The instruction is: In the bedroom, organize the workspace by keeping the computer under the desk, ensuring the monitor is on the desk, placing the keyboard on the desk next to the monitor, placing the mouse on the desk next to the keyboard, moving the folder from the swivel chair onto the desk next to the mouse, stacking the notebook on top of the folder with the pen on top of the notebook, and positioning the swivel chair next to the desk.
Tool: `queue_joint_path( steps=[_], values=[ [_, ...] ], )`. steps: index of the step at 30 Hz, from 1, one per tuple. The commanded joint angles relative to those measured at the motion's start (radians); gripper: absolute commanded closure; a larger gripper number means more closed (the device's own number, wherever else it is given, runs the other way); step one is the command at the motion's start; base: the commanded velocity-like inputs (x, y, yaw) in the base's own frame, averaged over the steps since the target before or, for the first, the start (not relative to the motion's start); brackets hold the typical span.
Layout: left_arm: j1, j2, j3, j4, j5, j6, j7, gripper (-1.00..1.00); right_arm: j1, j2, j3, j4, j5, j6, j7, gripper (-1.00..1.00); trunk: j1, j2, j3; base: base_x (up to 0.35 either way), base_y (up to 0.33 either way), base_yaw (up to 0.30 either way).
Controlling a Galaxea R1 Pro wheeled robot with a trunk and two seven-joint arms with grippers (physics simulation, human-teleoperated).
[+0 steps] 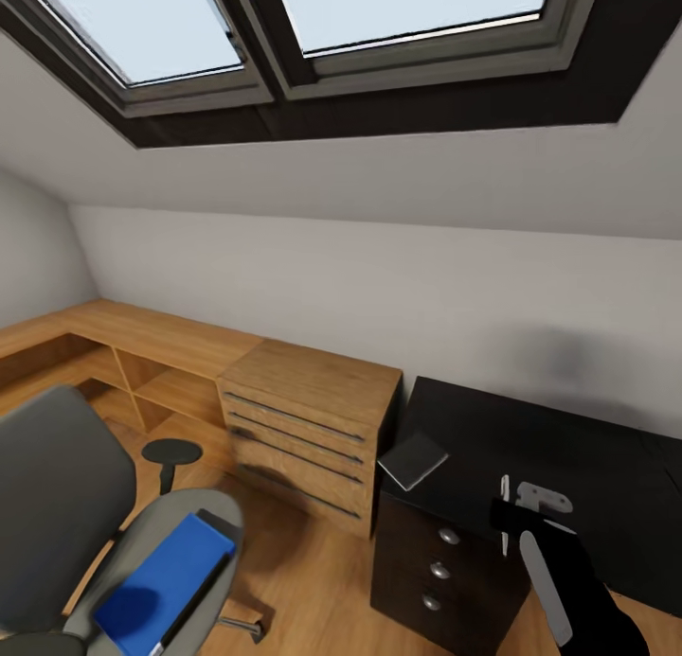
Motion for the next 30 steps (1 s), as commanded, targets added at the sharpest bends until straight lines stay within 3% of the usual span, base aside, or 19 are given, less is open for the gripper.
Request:
queue_joint_path(
  steps=[1, 14, 23, 30],
  values=[
    [0.0, 0.001, -0.008, -0.002, 0.006, -0.002, 0.008, -1.0, -0.001, -0.007, 0.001, 0.008, -0.013, -0.005, -0.007, 1.0, 0.001, -0.001, -0.001, 0.272, -0.001, 0.0],
    [0.0, 0.001, -0.009, -0.002, 0.006, -0.002, 0.004, -1.0, -0.001, -0.042, 0.001, 0.043, -0.012, -0.085, -0.008, 1.0, 0.001, -0.001, -0.001, 0.098, -0.014, 0.0],
    [0.0, 0.001, -0.01, -0.002, 0.006, -0.002, 0.004, -1.0, -0.003, -0.068, 0.001, 0.088, -0.015, -0.111, -0.007, 1.0, 0.001, -0.001, -0.001, 0.112, -0.224, 0.0],
    [0.0, 0.001, -0.01, -0.002, 0.006, -0.002, 0.004, -1.0, -0.009, -0.081, 0.002, 0.164, -0.016, -0.18, -0.007, 1.0, 0.001, -0.001, -0.001, 0.121, -0.204, 0.0]
  ],
)
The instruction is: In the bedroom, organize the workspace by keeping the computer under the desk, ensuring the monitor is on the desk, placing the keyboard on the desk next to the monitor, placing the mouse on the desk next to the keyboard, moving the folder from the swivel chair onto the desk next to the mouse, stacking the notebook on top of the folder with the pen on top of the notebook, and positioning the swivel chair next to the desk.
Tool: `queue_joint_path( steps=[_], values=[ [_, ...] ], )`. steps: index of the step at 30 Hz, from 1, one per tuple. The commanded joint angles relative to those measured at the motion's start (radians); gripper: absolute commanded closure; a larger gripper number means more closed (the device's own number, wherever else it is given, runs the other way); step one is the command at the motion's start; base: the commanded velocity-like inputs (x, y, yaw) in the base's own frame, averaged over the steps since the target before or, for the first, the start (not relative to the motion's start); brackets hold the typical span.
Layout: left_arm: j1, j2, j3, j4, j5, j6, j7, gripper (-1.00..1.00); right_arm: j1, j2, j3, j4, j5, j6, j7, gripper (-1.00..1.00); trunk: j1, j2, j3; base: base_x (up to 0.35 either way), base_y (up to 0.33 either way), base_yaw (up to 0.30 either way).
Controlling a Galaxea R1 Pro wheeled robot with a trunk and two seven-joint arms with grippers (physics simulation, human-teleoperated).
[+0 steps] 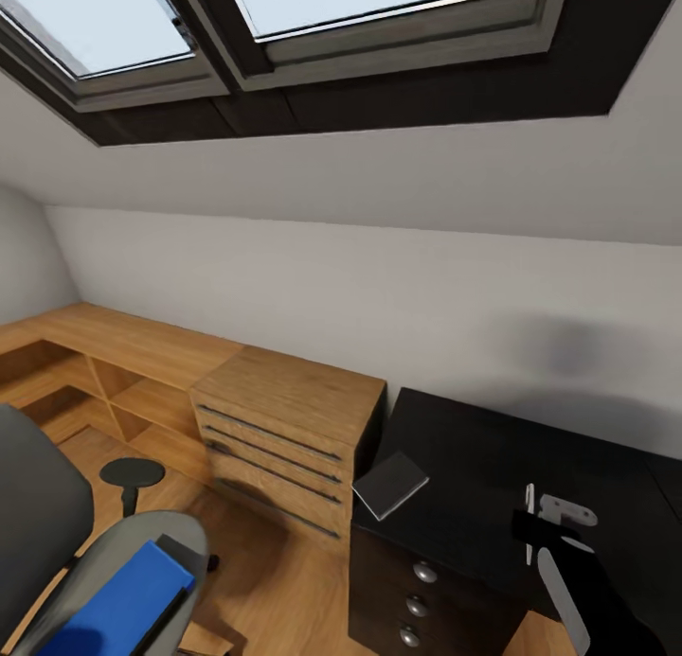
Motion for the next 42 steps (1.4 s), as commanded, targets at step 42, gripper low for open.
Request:
queue_joint_path(
  steps=[42],
  values=[
    [0.0, -0.007, -0.011, -0.004, 0.005, -0.002, 0.006, -1.0, -0.082, -0.006, 0.003, 0.302, -0.014, -0.154, 0.008, 1.0, 0.0, -0.001, -0.001, 0.088, -0.006, 0.0]
  ],
)
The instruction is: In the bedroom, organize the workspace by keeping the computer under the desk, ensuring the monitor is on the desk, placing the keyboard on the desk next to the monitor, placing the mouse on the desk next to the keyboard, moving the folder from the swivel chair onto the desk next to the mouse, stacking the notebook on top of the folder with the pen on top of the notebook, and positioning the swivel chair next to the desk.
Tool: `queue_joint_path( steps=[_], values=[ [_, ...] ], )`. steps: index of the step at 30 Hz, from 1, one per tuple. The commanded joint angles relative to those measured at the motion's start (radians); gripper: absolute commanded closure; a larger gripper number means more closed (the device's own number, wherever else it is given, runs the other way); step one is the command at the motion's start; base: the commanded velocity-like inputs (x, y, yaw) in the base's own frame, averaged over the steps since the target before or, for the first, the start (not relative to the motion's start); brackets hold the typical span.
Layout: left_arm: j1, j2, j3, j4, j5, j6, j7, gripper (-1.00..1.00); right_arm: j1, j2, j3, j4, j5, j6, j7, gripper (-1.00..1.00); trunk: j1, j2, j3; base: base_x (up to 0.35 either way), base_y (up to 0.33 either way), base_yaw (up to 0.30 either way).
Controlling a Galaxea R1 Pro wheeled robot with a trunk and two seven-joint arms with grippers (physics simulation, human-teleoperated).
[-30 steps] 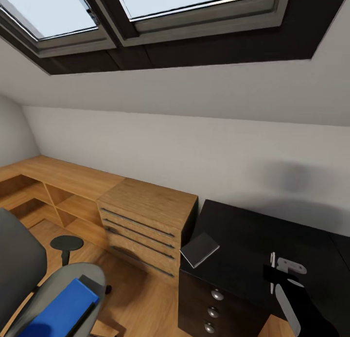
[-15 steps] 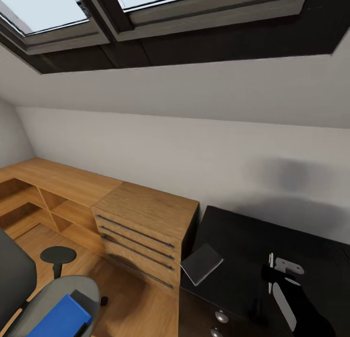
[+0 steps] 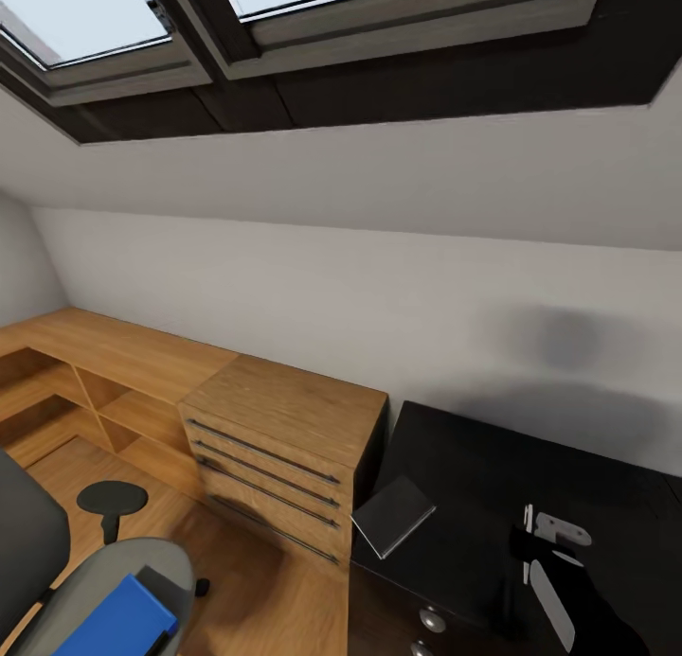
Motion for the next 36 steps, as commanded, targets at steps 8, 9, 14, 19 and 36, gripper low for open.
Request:
queue_joint_path(
  steps=[8, 9, 14, 19, 36],
  values=[
    [0.0, 0.0, -0.009, -0.004, 0.007, -0.002, 0.008, -1.0, -0.007, 0.001, 0.002, 0.035, -0.011, -0.042, -0.003, 1.0, 0.0, -0.001, -0.001, 0.0, 0.0, 0.0],
    [0.0, 0.0, -0.009, -0.004, 0.007, -0.002, 0.008, -1.0, -0.007, 0.001, 0.002, 0.036, -0.011, -0.043, -0.003, 1.0, 0.0, -0.001, -0.001, 0.0, 0.0, 0.0],
    [0.0, 0.0, -0.009, -0.005, 0.007, -0.002, 0.008, -1.0, -0.008, 0.001, 0.002, 0.042, -0.011, -0.053, -0.003, 1.0, 0.0, -0.001, -0.001, 0.0, 0.0, 0.0],
    [0.0, 0.0, -0.009, -0.005, 0.007, -0.001, 0.008, -1.0, -0.011, 0.001, 0.002, 0.065, -0.011, -0.072, -0.003, 1.0, 0.012, -0.022, -0.011, 0.0, 0.0, 0.0],
    [0.0, 0.0, -0.009, -0.006, 0.007, -0.001, 0.012, -1.0, -0.016, 0.002, 0.002, 0.076, -0.01, -0.08, -0.003, 1.0, 0.077, -0.141, -0.064, 0.0, 0.0, 0.0]
  ],
)
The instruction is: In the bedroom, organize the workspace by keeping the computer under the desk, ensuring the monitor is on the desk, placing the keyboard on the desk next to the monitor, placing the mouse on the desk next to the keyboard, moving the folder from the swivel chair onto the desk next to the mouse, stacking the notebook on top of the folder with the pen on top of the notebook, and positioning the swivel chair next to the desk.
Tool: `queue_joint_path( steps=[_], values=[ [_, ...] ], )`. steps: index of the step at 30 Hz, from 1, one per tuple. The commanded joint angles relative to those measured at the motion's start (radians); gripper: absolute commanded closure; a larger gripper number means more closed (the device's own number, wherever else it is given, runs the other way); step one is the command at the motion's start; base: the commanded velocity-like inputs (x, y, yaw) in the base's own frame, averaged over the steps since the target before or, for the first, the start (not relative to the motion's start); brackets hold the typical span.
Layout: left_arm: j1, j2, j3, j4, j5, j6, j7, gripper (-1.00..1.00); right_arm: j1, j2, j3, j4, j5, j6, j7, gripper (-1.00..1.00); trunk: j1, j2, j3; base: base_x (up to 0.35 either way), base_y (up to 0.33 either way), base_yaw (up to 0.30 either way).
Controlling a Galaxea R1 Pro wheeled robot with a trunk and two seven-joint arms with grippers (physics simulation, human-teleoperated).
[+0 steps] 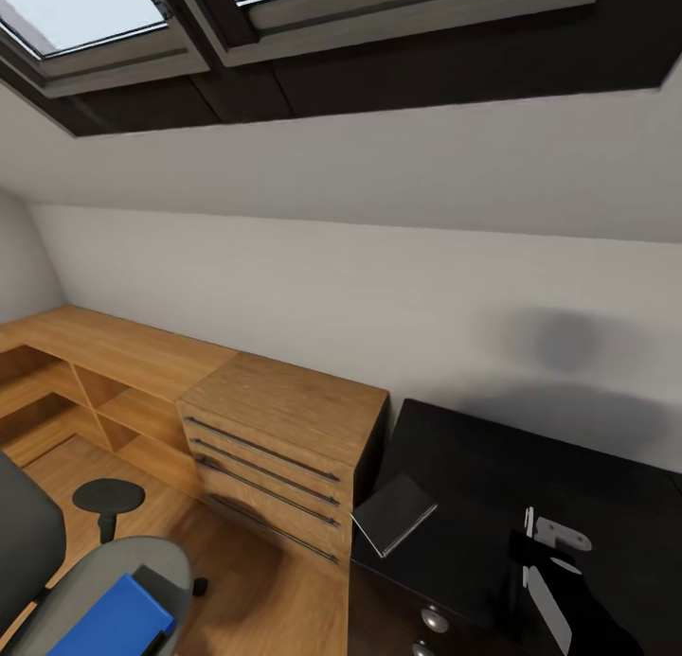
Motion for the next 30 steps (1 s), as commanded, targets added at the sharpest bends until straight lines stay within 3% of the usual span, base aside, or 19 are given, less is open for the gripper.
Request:
queue_joint_path(
  steps=[1, 26, 30],
  values=[
    [0.0, 0.001, -0.008, -0.002, 0.006, -0.002, 0.008, -1.0, 0.0, 0.0, 0.001, -0.002, -0.01, 0.004, -0.002, 1.0, 0.004, -0.008, -0.004, 0.0, 0.0, 0.0],
    [0.0, 0.002, -0.008, -0.002, 0.006, -0.003, 0.008, -1.0, 0.0, 0.0, 0.001, -0.001, -0.011, 0.002, -0.002, 1.0, 0.1, -0.183, -0.083, 0.0, 0.0, 0.0],
    [0.0, 0.002, -0.008, -0.002, 0.006, -0.003, 0.008, -1.0, 0.0, 0.0, 0.001, -0.002, -0.011, 0.002, -0.002, 1.0, 0.1, -0.183, -0.083, 0.0, 0.0, 0.0]
  ],
)
